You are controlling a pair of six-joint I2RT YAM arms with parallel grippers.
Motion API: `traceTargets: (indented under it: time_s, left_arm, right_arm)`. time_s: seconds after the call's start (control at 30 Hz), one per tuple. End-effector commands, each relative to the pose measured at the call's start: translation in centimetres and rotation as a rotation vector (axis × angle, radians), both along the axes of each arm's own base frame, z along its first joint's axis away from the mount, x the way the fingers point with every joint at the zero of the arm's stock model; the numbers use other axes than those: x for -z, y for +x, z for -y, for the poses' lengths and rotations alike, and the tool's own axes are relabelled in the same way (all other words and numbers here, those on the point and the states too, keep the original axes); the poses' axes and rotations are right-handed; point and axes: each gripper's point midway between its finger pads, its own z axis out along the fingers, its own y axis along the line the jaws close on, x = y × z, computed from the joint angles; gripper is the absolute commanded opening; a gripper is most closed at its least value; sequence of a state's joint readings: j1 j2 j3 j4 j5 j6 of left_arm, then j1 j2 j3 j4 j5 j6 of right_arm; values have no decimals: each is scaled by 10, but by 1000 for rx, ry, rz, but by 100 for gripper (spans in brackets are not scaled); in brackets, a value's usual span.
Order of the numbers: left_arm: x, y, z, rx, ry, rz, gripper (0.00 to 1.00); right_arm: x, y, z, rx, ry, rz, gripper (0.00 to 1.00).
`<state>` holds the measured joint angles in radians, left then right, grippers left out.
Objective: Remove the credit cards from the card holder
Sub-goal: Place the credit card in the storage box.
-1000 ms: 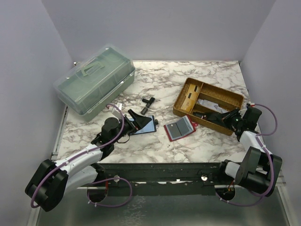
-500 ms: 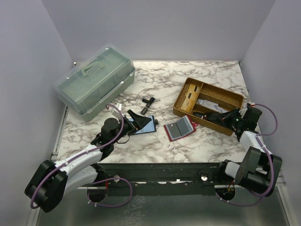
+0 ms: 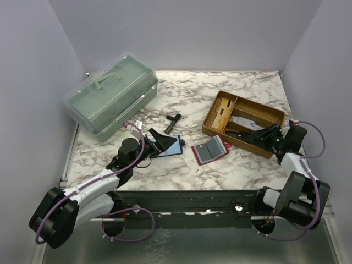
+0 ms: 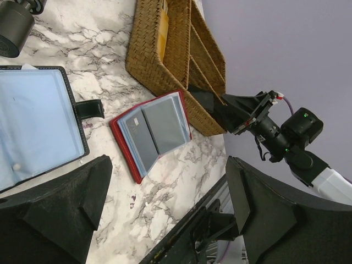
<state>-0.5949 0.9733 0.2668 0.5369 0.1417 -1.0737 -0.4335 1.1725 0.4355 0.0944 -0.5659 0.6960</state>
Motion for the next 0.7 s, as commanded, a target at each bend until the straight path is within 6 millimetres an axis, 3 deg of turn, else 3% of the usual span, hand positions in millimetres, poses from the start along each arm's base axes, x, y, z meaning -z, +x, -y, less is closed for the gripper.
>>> traceTargets:
  time_s: [0.0, 0.3, 0.43, 0.67]
  left_arm:
    - [-8, 6, -2, -17, -4, 33, 92]
    - [-9, 10, 4, 18, 28, 11, 93]
    - [-6, 15, 7, 29, 26, -24, 98]
    - [2, 20, 17, 99, 10, -106, 99]
  right_arm:
    - [-10, 3, 10, -29, -90, -8, 52]
    - [-34, 0, 30, -132, -308, -37, 74]
    - [-59, 3, 7, -344, -322, 86, 82]
    - [-92, -9, -29, -649, -317, 293, 85]
